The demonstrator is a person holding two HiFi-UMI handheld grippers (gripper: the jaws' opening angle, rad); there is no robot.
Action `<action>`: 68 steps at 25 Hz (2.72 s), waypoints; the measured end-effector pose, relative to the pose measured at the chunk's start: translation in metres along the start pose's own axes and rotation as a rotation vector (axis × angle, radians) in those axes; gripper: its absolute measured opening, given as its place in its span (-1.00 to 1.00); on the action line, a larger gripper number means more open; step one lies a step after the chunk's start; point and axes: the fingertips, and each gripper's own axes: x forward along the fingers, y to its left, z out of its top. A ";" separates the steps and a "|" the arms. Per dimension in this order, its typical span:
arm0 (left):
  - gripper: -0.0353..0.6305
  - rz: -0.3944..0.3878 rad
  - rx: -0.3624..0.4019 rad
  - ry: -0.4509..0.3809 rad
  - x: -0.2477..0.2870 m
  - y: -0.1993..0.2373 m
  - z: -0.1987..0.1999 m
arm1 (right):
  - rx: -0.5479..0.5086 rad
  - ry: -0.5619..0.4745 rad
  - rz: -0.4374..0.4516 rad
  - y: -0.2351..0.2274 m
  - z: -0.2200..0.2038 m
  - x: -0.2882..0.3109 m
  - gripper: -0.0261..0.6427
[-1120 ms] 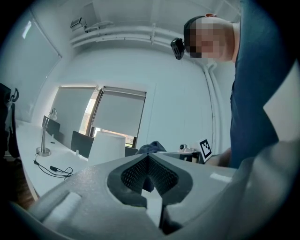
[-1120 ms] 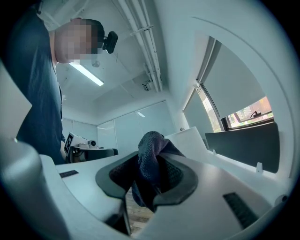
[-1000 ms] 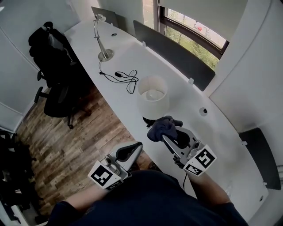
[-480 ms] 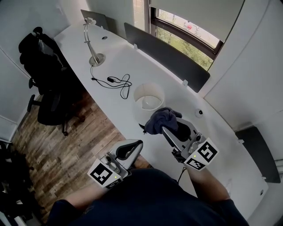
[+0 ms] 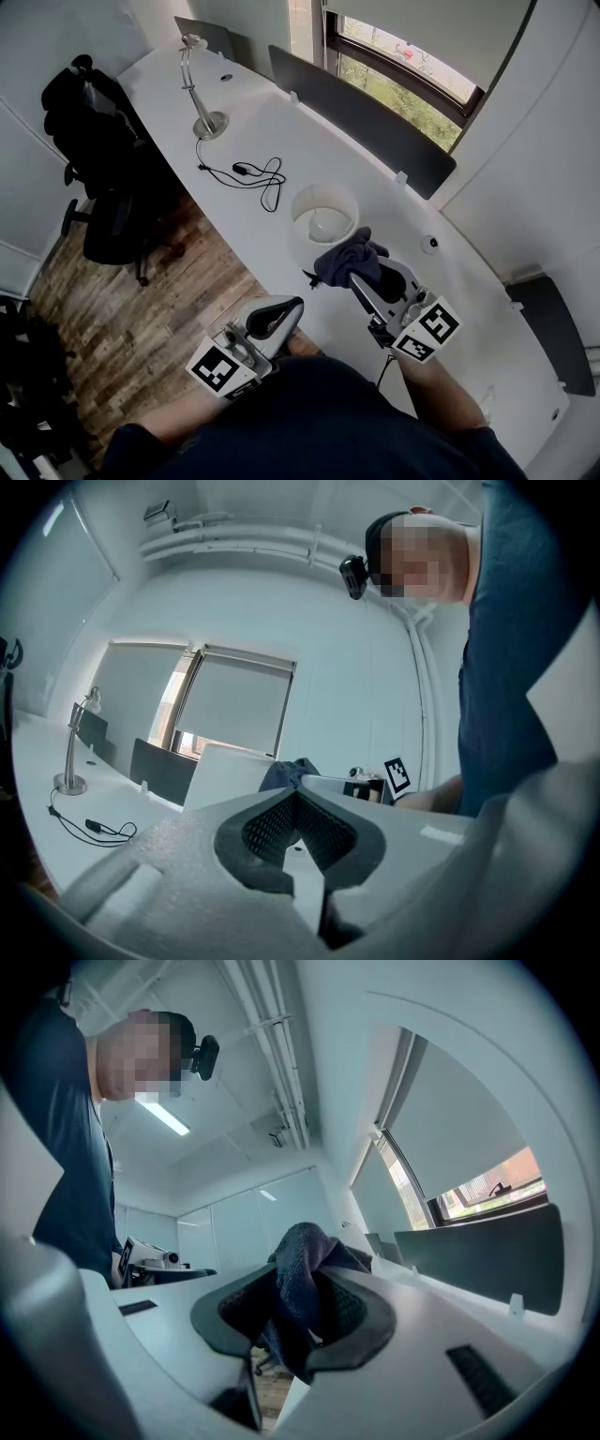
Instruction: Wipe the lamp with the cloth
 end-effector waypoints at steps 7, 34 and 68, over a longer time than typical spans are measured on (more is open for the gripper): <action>-0.88 0.033 -0.004 0.055 -0.002 0.005 -0.013 | 0.045 0.014 0.007 -0.008 -0.021 -0.004 -0.56; -0.88 0.064 0.038 0.030 -0.001 -0.006 -0.008 | 0.100 0.211 -0.053 -0.048 -0.128 -0.026 -0.56; -0.88 0.068 0.021 0.083 0.001 -0.008 -0.018 | -0.151 0.035 0.091 -0.058 0.016 0.000 -0.56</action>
